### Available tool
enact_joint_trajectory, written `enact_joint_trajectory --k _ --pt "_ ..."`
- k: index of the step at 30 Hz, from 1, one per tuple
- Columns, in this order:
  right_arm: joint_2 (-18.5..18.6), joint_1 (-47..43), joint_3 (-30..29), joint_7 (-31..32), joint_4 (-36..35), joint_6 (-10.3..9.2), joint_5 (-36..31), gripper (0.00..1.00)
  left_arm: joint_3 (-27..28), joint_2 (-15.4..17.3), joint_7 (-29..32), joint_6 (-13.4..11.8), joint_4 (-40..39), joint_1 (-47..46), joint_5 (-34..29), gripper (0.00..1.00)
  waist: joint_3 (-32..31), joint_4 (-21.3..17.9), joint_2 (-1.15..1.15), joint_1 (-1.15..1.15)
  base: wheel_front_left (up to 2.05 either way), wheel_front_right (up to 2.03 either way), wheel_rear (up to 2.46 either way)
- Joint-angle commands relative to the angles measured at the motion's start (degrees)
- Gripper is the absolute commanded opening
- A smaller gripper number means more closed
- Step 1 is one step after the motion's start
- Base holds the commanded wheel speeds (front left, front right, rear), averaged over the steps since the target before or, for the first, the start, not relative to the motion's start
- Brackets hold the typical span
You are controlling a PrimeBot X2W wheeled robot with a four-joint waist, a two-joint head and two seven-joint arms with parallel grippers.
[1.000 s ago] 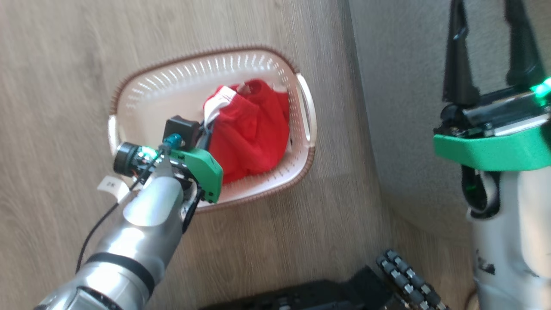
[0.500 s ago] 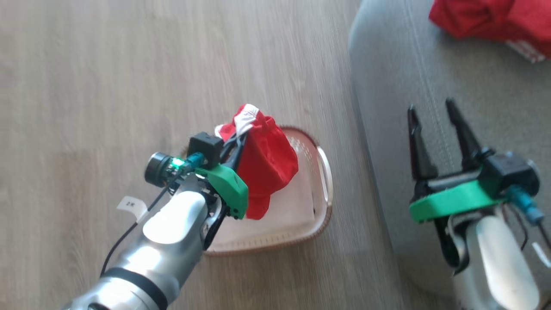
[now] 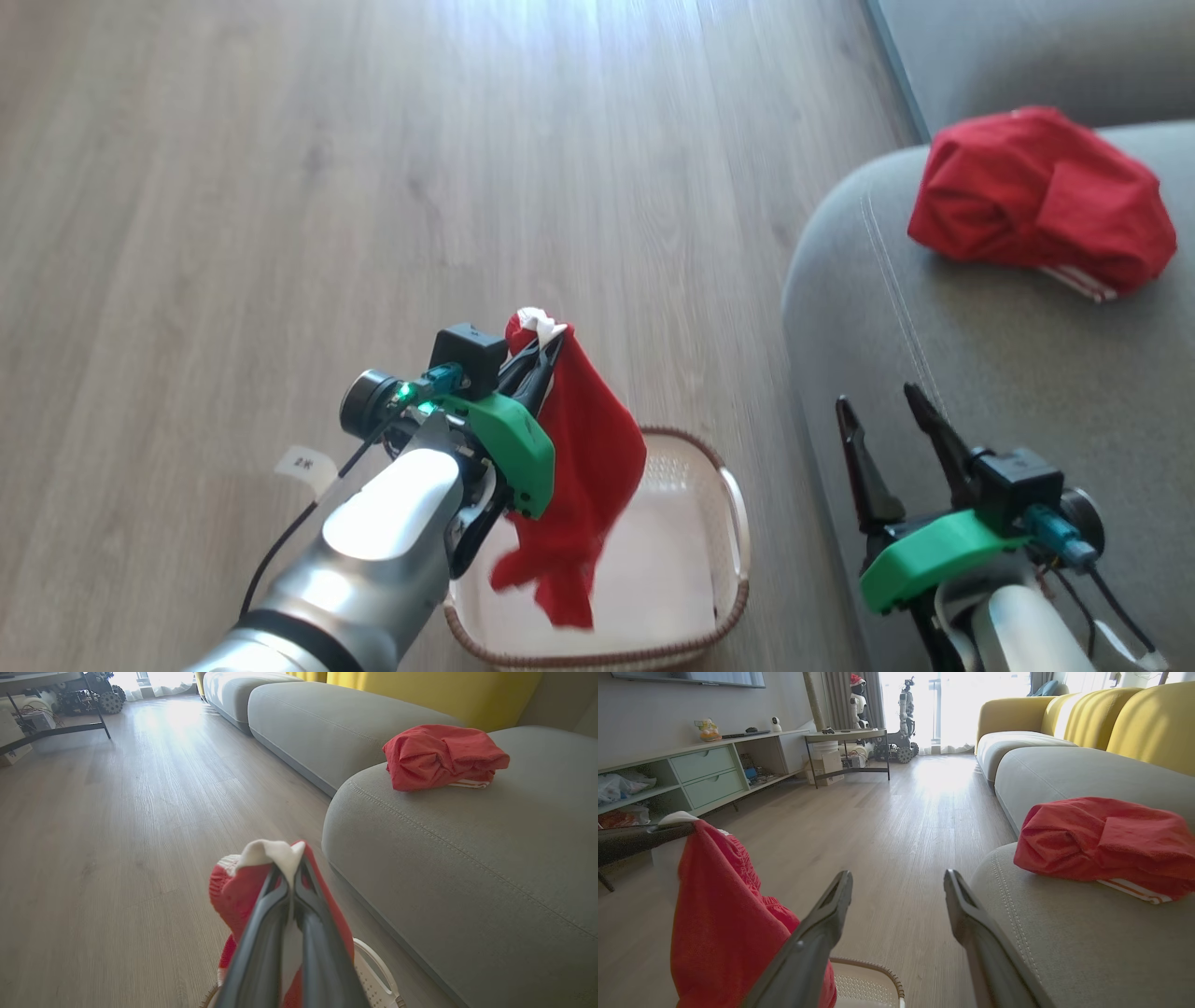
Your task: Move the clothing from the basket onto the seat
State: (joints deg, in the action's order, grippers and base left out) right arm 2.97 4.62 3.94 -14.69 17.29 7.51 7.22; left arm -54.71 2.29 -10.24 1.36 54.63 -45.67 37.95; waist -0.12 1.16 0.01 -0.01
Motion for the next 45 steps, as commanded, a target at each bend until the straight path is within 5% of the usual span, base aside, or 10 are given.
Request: enact_joint_trajectory --k 1,13,27,42,43,45 --pt "-0.1 1.3 1.6 -0.3 -1.3 -0.02 0.5 1.00 1.3 1.0 0.2 0.2 -1.6 -3.4 0.5 0.00 -3.0 1.7 -0.01 0.01 0.00 0.00 0.00" --pt "-0.1 1.7 7.0 -0.3 2.9 -0.02 1.1 1.00 0.1 1.2 5.5 0.7 -6.1 -7.2 0.8 0.00 -6.3 3.4 -0.01 0.01 0.00 0.00 0.00" --pt "-0.1 12.5 11.8 -0.2 13.3 -0.02 -4.9 1.00 -0.8 0.9 6.7 -0.6 -15.4 -9.2 1.1 0.00 -7.2 5.9 -0.01 0.01 0.00 0.00 0.00" --pt "-0.1 20.9 18.7 -0.3 24.5 -0.02 -0.6 1.00 -2.5 1.5 9.1 -1.5 -25.2 -9.0 1.3 0.00 -7.2 10.7 -0.01 0.01 0.00 0.00 0.00" --pt "-0.1 21.4 19.2 -0.3 25.0 -0.02 -0.2 0.95 -2.5 1.7 9.2 -1.6 -25.6 -8.9 1.4 0.00 -7.2 10.8 -0.01 0.01 0.00 0.00 0.00" --pt "-0.1 22.5 20.3 -0.3 26.0 -0.02 1.2 0.36 -2.5 2.2 9.5 -2.1 -26.5 -8.4 1.5 0.00 -7.0 11.2 -0.01 0.01 0.00 0.00 0.00"
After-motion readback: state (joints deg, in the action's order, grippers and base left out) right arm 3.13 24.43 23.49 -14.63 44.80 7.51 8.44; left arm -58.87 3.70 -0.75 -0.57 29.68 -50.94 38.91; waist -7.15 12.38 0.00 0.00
